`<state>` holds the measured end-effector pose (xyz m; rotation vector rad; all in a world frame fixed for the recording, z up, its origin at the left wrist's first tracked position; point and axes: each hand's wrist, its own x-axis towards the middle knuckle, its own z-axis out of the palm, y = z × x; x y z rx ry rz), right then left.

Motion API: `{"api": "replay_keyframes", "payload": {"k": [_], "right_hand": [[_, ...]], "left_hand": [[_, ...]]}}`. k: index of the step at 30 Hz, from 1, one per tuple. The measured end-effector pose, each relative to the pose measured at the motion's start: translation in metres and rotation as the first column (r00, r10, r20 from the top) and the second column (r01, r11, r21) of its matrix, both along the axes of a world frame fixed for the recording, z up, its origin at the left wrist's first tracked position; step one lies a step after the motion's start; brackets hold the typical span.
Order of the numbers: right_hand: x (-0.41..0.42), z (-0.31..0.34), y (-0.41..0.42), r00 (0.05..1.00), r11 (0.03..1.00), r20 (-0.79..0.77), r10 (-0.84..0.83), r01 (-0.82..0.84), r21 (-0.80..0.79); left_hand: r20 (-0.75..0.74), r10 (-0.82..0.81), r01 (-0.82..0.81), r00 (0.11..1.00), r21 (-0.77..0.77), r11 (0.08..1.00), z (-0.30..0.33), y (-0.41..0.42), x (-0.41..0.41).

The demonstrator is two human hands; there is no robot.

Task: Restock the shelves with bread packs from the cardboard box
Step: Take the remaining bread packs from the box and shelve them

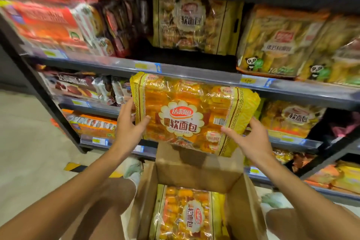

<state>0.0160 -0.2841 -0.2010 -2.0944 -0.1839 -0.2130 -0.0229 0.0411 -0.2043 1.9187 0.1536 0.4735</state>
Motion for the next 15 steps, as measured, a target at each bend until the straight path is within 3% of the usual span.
{"api": "replay_keyframes", "payload": {"k": [7, 12, 15], "right_hand": [[0.012, 0.06, 0.017, 0.982, 0.999, 0.187, -0.034, 0.038, -0.016], [0.014, 0.089, 0.034, 0.961, 0.994, 0.262, -0.092, 0.073, 0.083], [0.017, 0.103, 0.047, 0.939, 0.985, 0.325, -0.112, 0.061, 0.162]], "left_hand": [[0.142, -0.023, 0.033, 0.99, -0.063, 0.997, 0.054, 0.01, -0.002], [0.288, 0.02, 0.005, 0.957, -0.089, 0.996, 0.091, 0.016, 0.003], [0.273, 0.066, -0.046, 0.96, -0.08, 0.996, 0.106, 0.024, 0.012]]}}
